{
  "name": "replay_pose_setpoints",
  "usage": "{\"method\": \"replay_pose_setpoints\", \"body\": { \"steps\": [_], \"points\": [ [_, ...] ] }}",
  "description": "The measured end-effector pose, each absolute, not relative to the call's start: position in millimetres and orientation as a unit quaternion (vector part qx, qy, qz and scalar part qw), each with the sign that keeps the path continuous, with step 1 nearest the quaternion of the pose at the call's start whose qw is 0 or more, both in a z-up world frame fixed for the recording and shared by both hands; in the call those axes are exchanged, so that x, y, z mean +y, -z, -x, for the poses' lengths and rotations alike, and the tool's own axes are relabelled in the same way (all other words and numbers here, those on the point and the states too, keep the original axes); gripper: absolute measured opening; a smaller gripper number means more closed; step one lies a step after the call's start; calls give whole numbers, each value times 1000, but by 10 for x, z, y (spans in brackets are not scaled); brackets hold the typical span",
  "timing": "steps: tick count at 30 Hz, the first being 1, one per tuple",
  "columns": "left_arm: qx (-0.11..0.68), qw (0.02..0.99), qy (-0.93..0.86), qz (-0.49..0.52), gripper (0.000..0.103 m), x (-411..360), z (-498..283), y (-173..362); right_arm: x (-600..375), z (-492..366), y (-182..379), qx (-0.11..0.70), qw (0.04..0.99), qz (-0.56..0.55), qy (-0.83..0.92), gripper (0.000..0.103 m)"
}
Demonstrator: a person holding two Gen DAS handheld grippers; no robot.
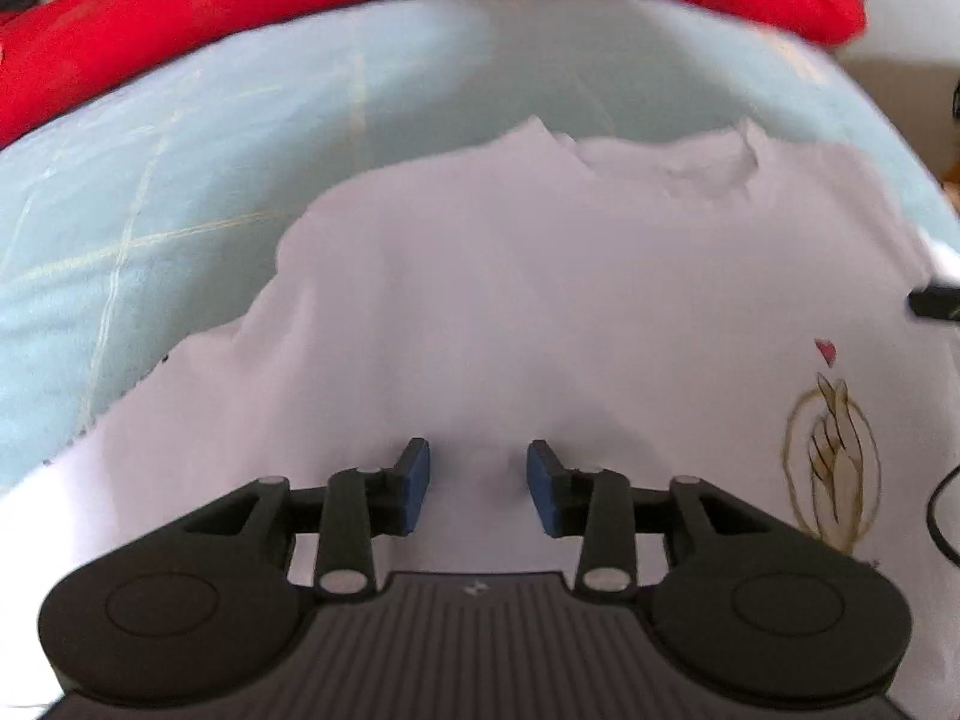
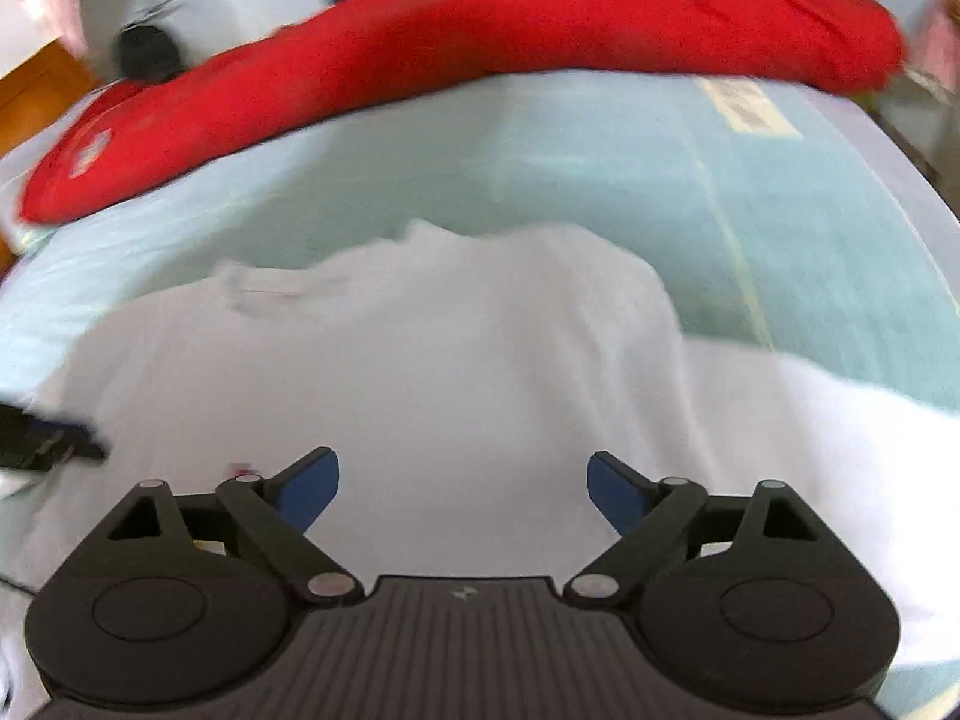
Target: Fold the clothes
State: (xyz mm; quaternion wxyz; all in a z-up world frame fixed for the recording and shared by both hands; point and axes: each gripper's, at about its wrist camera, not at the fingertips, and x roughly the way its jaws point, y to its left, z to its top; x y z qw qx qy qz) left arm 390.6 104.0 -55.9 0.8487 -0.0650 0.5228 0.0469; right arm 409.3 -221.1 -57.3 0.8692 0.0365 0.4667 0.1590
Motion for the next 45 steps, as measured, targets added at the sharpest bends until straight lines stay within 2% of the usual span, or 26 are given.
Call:
{"method": "replay_pose_setpoints", "body": {
  "steps": [1, 4, 6, 9, 11, 13, 15, 16, 17, 23, 25, 26, 27, 30, 34, 36, 37, 39, 45],
  "points": [
    [521, 849, -58, 65, 38, 1096, -3919, 546, -2245, -4143, 670, 466, 872, -37, -146, 93],
    [527, 844, -76, 67, 24, 1278, -3966, 527, -2361, -4353, 783, 446, 886, -18, -123, 94],
    [533, 838, -78, 86, 22, 1350, -3999, 512, -2450, -4481, 732, 443, 889, -17, -113, 94],
    [534, 838, -78, 79, 23, 1251, -4055, 422, -2600, -4531, 542, 443, 889, -32, -115, 94],
    [514, 853, -48, 77, 35, 1130, -4046, 342, -2681, -4488, 389, 428, 894, -21, -130, 94],
    [511, 857, -27, 61, 35, 1023, -4066, 328, -2750, -4531, 336, 429, 892, 13, -138, 90],
    [518, 855, -20, 30, 35, 939, -4112, 376, -2819, -4630, 357, 441, 883, 53, -151, 63],
    [521, 853, -17, 23, 35, 916, -4129, 397, -2861, -4690, 385, 449, 876, 75, -162, 59],
    [524, 851, -13, 27, 35, 920, -4135, 411, -2902, -4751, 413, 456, 868, 96, -173, 56],
    [537, 843, -8, 44, 35, 932, -4158, 457, -3022, -5002, 555, 491, 816, 178, -247, 55],
    [538, 842, -8, 42, 35, 916, -4176, 448, -3040, -5061, 591, 508, 798, 178, -271, 32],
    [538, 842, -7, 41, 35, 909, -4182, 435, -3038, -5076, 593, 515, 790, 177, -281, 6],
    [538, 842, -6, 39, 35, 902, -4187, 423, -3018, -5067, 579, 517, 786, 182, -285, 3],
    [533, 846, -5, 32, 36, 891, -4212, 376, -3002, -5036, 543, 510, 790, 220, -258, 3],
    [537, 843, -21, 15, 36, 886, -4254, 370, -3136, -5069, 536, 498, 822, 216, -171, 4],
    [532, 846, -18, 16, 36, 883, -4246, 339, -3189, -5064, 464, 498, 833, 190, -150, 8],
    [528, 849, -13, 16, 36, 879, -4238, 323, -3193, -5027, 386, 495, 839, 160, -160, 8],
    [528, 849, -10, 10, 37, 846, -4234, 319, -3126, -4930, 237, 482, 848, 112, -191, 16],
    [537, 844, 1, 11, 38, 786, -4266, 419, -2496, -4843, 345, 486, 827, 103, -264, 16]
  ]
}}
